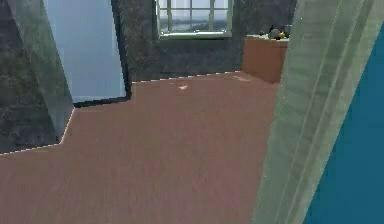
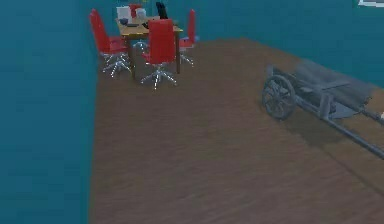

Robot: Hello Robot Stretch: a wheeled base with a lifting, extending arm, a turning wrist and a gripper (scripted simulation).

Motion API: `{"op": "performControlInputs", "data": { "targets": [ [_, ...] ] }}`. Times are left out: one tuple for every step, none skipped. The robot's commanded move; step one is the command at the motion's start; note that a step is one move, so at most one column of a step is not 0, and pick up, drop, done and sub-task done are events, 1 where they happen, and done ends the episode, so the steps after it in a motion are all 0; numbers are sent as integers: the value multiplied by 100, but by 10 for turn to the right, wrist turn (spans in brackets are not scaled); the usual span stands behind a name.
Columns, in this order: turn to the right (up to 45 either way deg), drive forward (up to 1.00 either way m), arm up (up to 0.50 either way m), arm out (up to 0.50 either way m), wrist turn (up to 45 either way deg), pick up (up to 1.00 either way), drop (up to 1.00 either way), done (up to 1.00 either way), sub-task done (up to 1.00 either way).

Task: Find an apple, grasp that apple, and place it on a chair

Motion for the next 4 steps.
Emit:
{"op": "performControlInputs", "data": {
  "targets": [
    [-330, 0, 0, 0, 0, 0, 0, 0, 0],
    [0, 50, 0, 0, 0, 0, 0, 0, 0],
    [420, 0, 0, 0, 0, 0, 0, 0, 0],
    [0, 20, 0, 0, 0, 0, 0, 0, 0]
  ]
}}
